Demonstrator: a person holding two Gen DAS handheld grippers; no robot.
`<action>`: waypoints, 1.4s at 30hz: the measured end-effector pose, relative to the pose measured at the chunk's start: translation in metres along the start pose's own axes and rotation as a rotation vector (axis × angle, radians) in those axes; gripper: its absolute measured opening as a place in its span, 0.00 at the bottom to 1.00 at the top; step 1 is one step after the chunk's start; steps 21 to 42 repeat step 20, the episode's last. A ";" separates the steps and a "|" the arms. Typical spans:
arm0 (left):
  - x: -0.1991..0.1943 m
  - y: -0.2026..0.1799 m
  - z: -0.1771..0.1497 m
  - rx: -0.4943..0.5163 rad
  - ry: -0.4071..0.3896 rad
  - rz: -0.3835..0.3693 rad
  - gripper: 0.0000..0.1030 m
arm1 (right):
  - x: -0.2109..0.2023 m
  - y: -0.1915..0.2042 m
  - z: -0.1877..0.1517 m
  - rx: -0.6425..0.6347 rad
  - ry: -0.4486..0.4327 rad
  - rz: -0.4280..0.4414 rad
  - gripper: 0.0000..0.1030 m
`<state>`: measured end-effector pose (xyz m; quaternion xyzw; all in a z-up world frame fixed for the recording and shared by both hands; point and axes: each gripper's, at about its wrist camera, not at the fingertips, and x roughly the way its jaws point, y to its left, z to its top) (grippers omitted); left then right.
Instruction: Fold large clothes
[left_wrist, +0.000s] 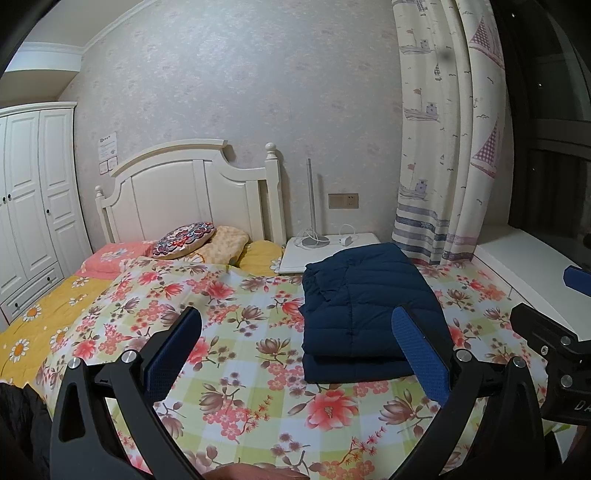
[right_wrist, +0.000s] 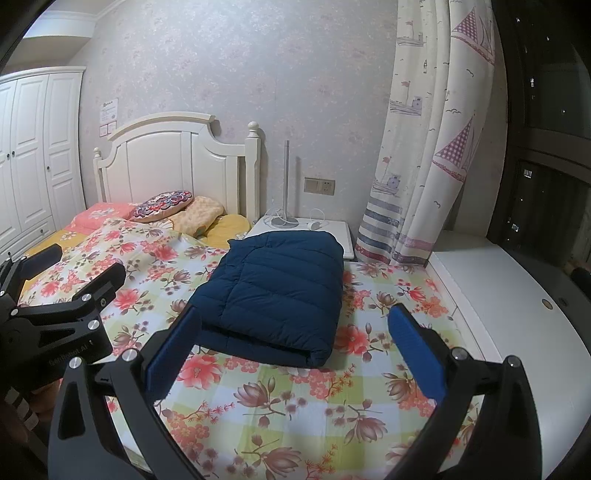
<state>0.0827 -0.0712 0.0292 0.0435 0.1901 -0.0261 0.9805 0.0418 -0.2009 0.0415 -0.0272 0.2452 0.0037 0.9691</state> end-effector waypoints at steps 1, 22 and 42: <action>0.000 0.000 0.000 0.000 0.002 0.000 0.96 | 0.000 0.000 0.000 0.001 0.000 0.000 0.97; 0.161 0.093 -0.059 -0.027 0.343 -0.023 0.96 | 0.103 -0.105 -0.029 0.083 0.154 -0.126 0.97; 0.161 0.093 -0.059 -0.027 0.343 -0.023 0.96 | 0.103 -0.105 -0.029 0.083 0.154 -0.126 0.97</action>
